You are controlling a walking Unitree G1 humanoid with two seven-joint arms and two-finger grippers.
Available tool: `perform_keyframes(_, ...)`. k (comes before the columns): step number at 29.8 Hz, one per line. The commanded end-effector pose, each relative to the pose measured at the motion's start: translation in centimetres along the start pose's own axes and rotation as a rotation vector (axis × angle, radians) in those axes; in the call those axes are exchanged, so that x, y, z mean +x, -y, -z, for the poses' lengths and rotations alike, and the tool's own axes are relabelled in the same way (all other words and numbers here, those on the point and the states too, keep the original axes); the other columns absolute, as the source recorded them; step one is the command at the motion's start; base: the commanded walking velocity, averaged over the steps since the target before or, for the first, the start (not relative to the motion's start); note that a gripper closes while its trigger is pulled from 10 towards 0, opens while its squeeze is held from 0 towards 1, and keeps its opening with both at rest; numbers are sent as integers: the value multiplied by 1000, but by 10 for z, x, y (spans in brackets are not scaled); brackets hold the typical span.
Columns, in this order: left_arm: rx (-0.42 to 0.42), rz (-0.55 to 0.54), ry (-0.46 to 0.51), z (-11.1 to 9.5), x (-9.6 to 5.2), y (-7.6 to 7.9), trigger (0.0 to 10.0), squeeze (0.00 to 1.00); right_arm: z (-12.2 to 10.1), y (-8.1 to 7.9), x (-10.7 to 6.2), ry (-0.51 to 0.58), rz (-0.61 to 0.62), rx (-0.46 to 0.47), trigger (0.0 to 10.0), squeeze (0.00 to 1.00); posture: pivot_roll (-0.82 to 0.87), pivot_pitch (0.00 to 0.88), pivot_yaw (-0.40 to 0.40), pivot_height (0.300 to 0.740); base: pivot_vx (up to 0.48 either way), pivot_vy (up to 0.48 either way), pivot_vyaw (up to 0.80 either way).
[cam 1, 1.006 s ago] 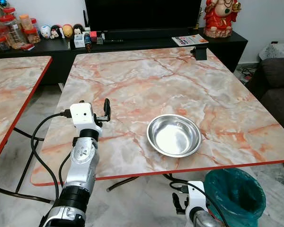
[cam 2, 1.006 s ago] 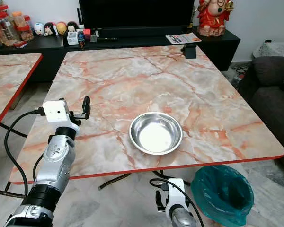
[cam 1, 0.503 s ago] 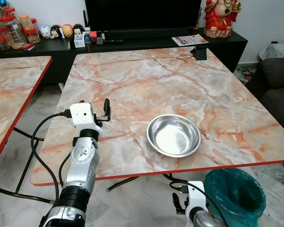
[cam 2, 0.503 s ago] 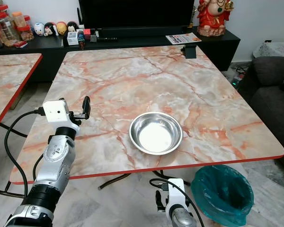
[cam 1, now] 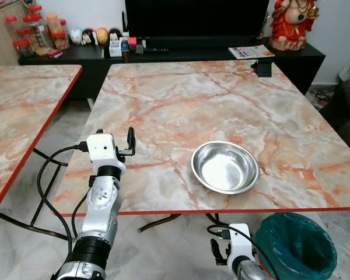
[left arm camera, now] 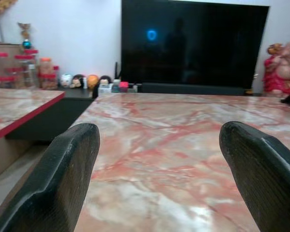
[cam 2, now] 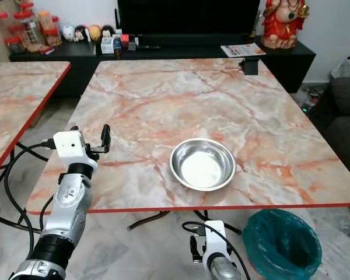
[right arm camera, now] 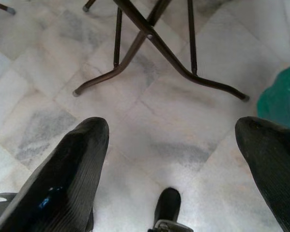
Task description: Setting the table
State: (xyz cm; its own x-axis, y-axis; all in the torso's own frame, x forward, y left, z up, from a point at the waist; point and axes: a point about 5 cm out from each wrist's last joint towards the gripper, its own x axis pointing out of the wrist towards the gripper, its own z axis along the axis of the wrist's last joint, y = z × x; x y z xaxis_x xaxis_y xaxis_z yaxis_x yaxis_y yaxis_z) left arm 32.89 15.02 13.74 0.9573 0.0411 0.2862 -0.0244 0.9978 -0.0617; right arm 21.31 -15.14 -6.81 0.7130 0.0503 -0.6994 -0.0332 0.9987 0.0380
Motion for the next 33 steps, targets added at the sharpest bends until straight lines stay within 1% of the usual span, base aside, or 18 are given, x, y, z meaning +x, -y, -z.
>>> perform_keyframes(1,21,5,17,-3,1,1,10000,0,-1,0,0,2,3,6,10000,0,55,0,0,736,0,300,0)
perform_keyframes(10,26,5,26,-5,2,1,10000,0,-1,-1,0,3,-4,-6,10000,0,57,0,0,736,0,298,0)
perform_keyframes(13,27,5,28,-6,2,1,10000,0,-1,-1,0,3,-5,-9,10000,0,58,0,0,736,0,292,581)
perform_keyframes(15,26,5,29,-6,3,2,10000,0,-1,-1,0,4,-4,-5,10000,0,58,0,0,736,0,292,0)
perform_keyframes(16,26,6,30,-6,3,2,10000,0,-1,-2,0,4,-3,-3,10000,0,57,0,69,736,0,300,0)
perform_keyframes(33,30,9,41,-10,4,3,10000,0,0,-2,0,0,-7,-8,10000,0,63,0,69,736,0,296,0)
